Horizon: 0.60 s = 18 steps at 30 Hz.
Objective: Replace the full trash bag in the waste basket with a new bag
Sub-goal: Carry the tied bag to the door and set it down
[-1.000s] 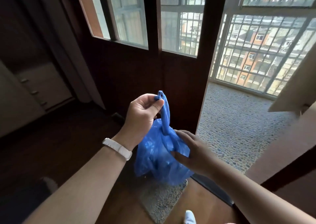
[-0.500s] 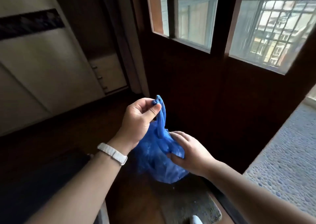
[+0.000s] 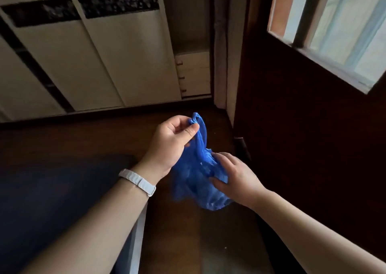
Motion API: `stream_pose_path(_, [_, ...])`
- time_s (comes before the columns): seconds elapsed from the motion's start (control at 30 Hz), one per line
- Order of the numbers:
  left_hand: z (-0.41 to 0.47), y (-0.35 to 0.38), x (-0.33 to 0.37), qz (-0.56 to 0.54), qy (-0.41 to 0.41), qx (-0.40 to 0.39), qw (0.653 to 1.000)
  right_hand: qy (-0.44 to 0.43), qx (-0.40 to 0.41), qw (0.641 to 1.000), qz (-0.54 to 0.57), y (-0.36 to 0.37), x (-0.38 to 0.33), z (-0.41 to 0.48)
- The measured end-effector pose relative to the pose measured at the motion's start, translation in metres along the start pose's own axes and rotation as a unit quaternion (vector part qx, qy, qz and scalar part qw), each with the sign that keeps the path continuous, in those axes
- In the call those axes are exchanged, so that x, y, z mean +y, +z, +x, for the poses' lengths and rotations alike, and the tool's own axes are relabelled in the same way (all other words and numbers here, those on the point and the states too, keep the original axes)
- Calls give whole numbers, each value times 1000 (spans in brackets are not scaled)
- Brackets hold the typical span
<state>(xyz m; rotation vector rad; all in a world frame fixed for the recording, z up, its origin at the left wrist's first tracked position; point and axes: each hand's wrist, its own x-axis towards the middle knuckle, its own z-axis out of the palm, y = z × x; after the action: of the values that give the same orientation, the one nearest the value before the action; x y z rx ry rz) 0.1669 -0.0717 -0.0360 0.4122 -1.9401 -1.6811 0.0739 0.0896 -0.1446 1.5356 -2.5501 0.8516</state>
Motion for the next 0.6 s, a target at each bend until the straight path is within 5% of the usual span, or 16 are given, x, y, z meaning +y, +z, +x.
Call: stream_pose_path(0.6, [230,-161,-94,-37,-16,13,999,16,-88,996,-31,114,2,275])
